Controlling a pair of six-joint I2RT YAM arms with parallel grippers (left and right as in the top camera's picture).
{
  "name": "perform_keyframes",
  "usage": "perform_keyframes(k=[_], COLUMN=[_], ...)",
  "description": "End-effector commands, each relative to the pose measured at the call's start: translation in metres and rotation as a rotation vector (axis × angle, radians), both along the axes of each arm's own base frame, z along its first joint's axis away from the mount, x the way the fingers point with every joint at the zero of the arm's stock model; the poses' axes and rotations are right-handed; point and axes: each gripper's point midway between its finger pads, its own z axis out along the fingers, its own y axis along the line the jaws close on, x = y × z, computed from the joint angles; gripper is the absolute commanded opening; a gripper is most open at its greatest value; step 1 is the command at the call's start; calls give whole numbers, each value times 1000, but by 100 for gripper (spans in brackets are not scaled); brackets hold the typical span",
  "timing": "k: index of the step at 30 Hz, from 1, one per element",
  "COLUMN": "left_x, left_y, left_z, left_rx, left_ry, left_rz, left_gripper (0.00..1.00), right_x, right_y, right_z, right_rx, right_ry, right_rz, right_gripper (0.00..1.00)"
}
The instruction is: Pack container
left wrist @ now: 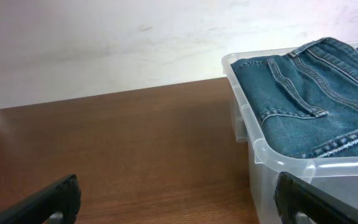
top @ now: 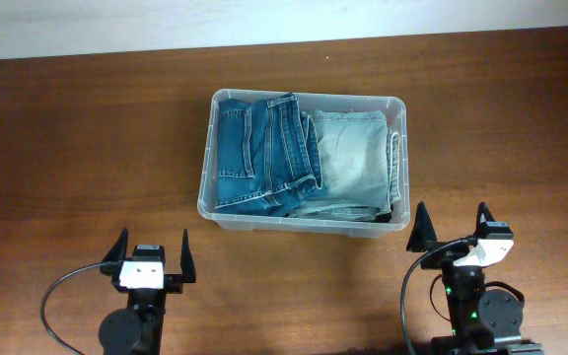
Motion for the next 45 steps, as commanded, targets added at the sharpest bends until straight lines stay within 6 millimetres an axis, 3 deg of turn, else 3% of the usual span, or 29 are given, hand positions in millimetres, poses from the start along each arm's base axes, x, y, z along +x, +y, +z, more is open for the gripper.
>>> perform_keyframes(k=[1,9,45], left_x=[0,0,0], left_y=[0,0,0], left_z=[0,0,0], left_rx=[12,12,12], left_ry=[-6,-6,-7], left_rz=[-6,-6,-6], left_gripper=[100,100,100], right_x=[1,6,6], right_y=[-1,1,1], right_z=[-10,-47,-47], right_rx=[9,10,6], right_ry=[11,91,88], right_rz=[-2,6,6], right_gripper=[99,98,99])
